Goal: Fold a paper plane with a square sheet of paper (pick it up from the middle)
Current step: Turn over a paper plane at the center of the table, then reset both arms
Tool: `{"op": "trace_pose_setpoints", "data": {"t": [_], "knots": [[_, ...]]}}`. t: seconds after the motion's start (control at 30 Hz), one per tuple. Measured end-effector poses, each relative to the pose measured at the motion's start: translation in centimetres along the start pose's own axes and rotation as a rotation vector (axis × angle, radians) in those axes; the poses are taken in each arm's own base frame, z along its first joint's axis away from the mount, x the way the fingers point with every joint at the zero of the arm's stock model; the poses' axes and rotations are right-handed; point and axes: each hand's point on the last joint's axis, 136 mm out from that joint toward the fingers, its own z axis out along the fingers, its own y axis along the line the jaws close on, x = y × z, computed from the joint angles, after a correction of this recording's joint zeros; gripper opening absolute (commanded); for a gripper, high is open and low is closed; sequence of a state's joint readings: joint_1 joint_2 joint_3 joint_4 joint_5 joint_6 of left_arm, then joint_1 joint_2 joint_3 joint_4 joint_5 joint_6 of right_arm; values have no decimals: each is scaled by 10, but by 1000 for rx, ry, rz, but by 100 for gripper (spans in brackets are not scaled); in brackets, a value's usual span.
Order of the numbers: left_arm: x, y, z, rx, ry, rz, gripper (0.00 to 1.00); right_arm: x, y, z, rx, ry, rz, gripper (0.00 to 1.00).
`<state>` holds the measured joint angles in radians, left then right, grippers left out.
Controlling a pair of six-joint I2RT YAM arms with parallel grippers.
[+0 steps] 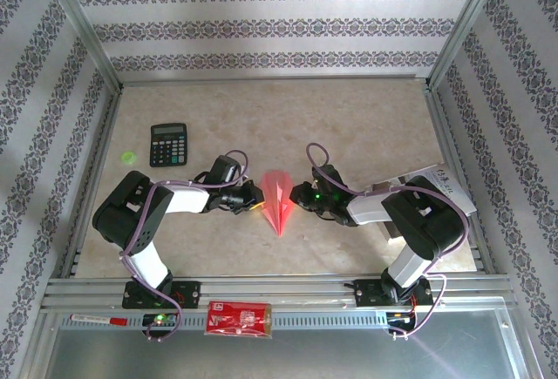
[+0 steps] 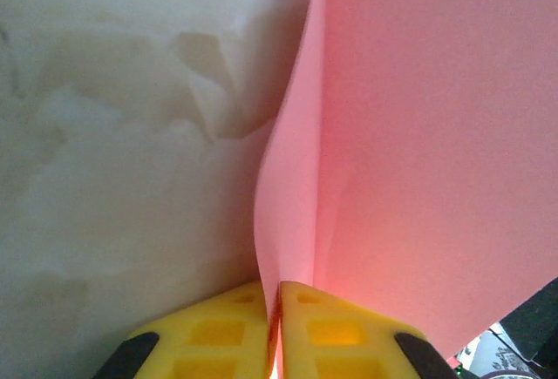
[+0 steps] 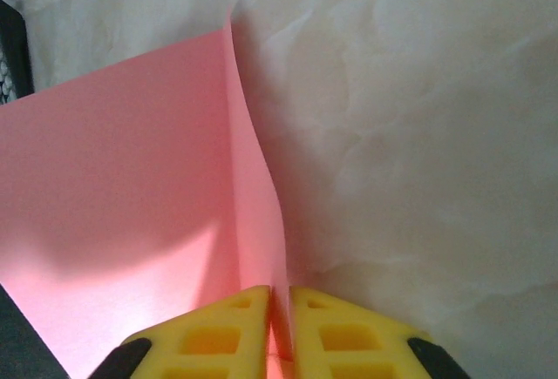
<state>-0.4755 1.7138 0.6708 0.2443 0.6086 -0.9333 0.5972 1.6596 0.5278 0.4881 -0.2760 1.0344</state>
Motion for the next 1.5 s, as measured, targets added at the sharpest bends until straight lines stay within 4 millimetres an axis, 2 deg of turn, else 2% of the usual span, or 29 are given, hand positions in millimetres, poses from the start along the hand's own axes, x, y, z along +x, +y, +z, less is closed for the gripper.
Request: {"op": "trace_pose_setpoints", "data": {"t": [0.2, 0.4, 0.57, 0.8, 0.9, 1.0, 1.1, 1.17, 1.23, 1.33, 1.43, 1.5], "knots": [[-2, -4, -1, 17, 3, 2, 21, -2, 2, -2, -14, 3, 5, 22], [-4, -6, -2, 21, -2, 4, 26, -12, 9, -11, -38, -27, -5, 36], [-6, -11, -5, 33, -8, 10, 31, -7, 7, -16, -43, -20, -11, 41], [-11, -22, -14, 62, -27, 33, 46, -4, 8, -31, -42, -23, -36, 48], [-21, -25, -28, 70, -64, 49, 52, -9, 10, -43, -24, -40, -78, 49], [-38, -26, -53, 59, -137, 79, 60, -29, 15, -59, 37, -92, -147, 49], [-59, -24, -86, 12, -255, 127, 69, -64, 28, -83, 113, -199, -252, 54], [-76, -22, -114, -43, -357, 172, 78, -94, 37, -104, 178, -297, -329, 64], [-90, -23, -141, -107, -463, 223, 87, -122, 35, -125, 253, -388, -375, 72], [-108, -22, -181, -217, -624, 294, 99, -160, 7, -155, 398, -492, -379, 85], [-123, -10, -218, -352, -773, 325, 100, -185, -37, -179, 542, -535, -331, 91], [-130, 1, -235, -432, -837, 327, 100, -194, -58, -189, 589, -535, -298, 91]]}}
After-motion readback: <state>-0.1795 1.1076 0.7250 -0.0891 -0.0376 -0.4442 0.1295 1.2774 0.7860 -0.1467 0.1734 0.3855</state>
